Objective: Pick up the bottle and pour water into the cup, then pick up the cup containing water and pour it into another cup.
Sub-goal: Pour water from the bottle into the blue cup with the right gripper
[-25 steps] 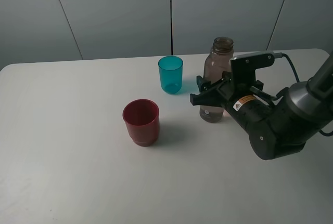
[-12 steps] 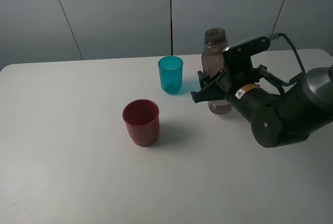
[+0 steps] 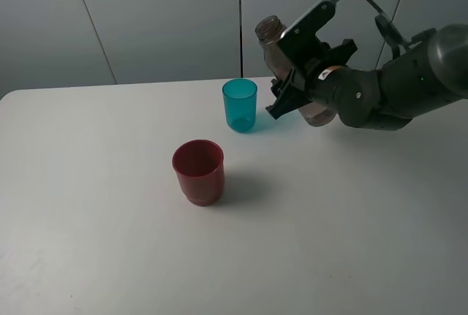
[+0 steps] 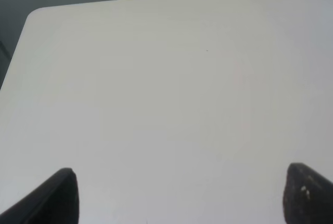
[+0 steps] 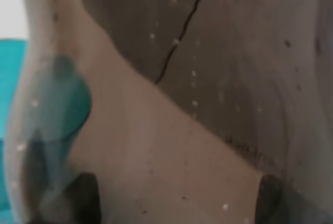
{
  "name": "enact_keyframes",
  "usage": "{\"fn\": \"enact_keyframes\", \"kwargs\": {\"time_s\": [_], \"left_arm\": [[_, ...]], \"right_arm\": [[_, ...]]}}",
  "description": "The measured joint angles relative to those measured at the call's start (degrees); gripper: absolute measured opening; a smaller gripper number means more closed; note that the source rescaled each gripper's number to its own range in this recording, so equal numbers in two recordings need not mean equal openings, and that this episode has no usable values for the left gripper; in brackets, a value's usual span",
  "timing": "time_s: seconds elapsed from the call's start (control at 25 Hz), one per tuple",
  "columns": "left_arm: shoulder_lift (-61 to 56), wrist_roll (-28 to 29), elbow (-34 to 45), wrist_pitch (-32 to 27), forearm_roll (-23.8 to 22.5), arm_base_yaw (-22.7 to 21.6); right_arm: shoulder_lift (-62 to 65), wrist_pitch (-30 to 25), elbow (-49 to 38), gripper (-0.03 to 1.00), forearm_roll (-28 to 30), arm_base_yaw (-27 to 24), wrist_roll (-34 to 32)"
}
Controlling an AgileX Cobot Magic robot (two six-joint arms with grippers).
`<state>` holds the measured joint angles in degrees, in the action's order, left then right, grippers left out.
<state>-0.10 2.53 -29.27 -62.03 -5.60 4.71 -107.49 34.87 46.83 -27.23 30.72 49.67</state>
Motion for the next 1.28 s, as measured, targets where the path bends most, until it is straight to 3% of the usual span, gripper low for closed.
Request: {"fn": "enact_keyframes", "kwargs": {"time_s": [0.2,0.72,1.08,1.28], "left_arm": [[0.00,0.00,0.00,0.00,0.00,0.00],[0.00,0.11,0.00,0.00,0.00,0.00],[0.00,0.11,0.00,0.00,0.00,0.00],[0.00,0.11,0.00,0.00,0.00,0.00]], "right_arm": [[0.00,-2.71,4.45,0.05,-2.32,-1.43,12.09],[-7.71,-3.73,11.68,0.05,-10.07,-1.56,43.12],[-9.07,-2.87,12.04,0.05,-10.94,-1.56,55.10],[-10.84,-2.75,14.56,0.05,-11.58,-1.56,57.86]]}}
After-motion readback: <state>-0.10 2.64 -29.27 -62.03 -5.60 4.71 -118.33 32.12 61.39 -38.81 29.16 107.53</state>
